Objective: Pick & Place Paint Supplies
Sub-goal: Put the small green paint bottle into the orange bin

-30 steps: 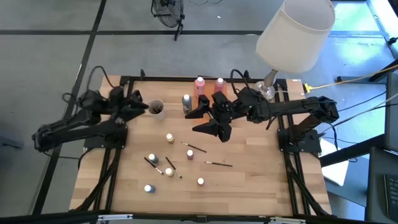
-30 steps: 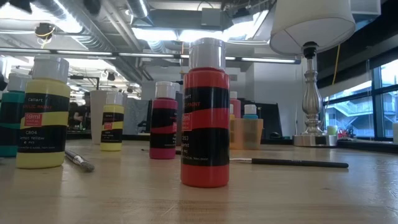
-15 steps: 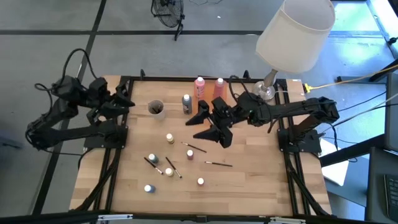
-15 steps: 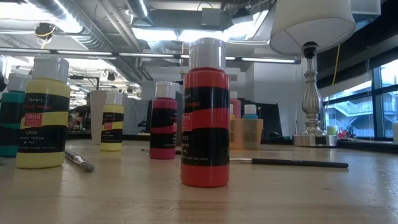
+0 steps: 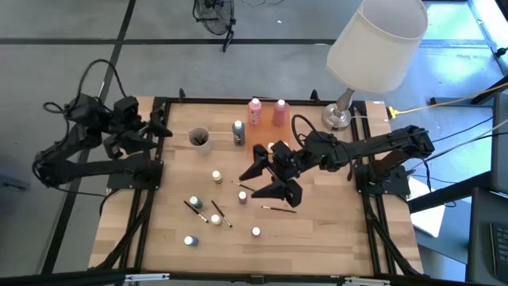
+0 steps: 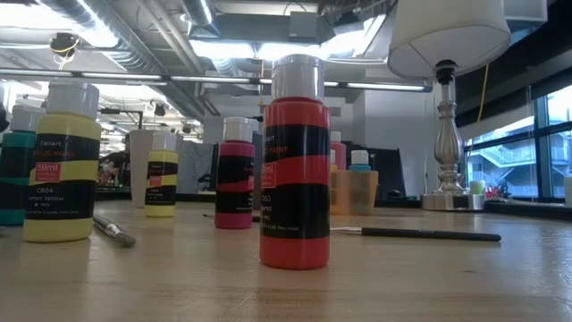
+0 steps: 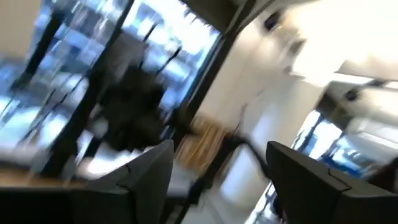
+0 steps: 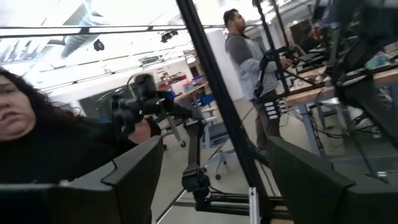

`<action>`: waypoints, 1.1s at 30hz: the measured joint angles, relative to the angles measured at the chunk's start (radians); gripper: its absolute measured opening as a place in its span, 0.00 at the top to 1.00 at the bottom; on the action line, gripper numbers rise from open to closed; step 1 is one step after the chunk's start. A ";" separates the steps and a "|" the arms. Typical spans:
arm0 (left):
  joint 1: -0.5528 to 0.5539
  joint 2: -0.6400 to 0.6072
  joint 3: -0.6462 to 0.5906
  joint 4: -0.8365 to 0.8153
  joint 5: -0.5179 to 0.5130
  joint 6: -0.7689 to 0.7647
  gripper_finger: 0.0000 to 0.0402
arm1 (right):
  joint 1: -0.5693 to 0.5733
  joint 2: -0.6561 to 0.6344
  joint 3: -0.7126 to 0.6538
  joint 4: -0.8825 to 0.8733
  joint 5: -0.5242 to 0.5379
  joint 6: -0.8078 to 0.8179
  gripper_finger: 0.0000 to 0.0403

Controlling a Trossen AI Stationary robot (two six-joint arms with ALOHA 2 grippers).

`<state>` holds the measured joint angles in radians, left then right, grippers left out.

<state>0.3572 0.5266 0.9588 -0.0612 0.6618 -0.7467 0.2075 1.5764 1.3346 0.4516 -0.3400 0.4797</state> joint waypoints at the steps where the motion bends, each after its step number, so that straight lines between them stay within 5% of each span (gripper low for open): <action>1: -0.016 0.012 0.000 0.093 -0.023 -0.018 0.37 | 0.005 0.000 0.000 0.000 -0.005 0.004 0.28; 7: -0.136 0.103 0.002 0.587 -0.222 -0.067 0.36 | 0.055 0.000 0.000 -0.037 -0.016 0.026 0.28; 14: -0.377 0.244 0.011 0.615 -0.284 -0.057 0.36 | 0.079 0.000 0.000 -0.055 -0.032 0.029 0.28; 20: -0.626 0.382 0.061 0.717 -0.405 0.121 0.36 | 0.079 0.000 0.000 -0.053 -0.072 0.029 0.28; 25: -0.763 0.434 0.221 0.469 -0.473 0.331 0.36 | 0.069 0.000 0.000 -0.057 -0.114 0.029 0.28; 33: -0.992 0.522 0.545 -0.152 -1.044 0.540 0.36 | 0.069 0.000 0.000 -0.077 -0.172 0.029 0.28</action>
<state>-0.6347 1.0486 1.5034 -0.2131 -0.3826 -0.2066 0.2768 1.5764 1.3346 0.3748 -0.5117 0.5082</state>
